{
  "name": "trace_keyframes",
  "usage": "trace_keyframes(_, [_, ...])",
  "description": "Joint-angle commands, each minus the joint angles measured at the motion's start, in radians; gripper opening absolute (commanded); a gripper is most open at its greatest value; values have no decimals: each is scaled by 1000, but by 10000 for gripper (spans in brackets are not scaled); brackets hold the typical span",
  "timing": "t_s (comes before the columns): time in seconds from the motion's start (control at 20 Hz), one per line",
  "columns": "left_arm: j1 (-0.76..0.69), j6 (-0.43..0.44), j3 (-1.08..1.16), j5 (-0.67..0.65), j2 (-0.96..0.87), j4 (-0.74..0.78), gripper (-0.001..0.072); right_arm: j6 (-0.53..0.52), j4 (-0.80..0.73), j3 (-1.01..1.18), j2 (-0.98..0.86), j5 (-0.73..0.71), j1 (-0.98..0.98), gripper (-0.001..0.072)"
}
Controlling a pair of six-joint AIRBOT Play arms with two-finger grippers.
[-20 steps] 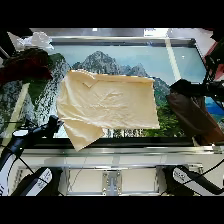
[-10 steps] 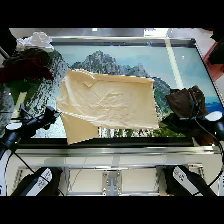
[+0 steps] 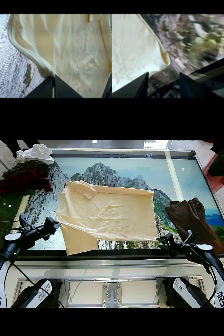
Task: Fold the shirts.
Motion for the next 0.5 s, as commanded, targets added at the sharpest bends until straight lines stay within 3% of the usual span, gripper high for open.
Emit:
trace_keyframes(0.0, [1,4,1,-4,0,1,14,-27,85,-27,-10,-113,6,425])
trace_keyframes(0.1, [1,4,1,-8,0,1,14,-27,105,-27,-15,-147,40,381])
trace_keyframes(0.3, [1,6,1,-21,0,1,14,-28,146,-27,-41,-212,127,364])
trace_keyframes(0.45, [1,15,1,-27,0,1,14,-76,206,-27,-55,-220,153,116])
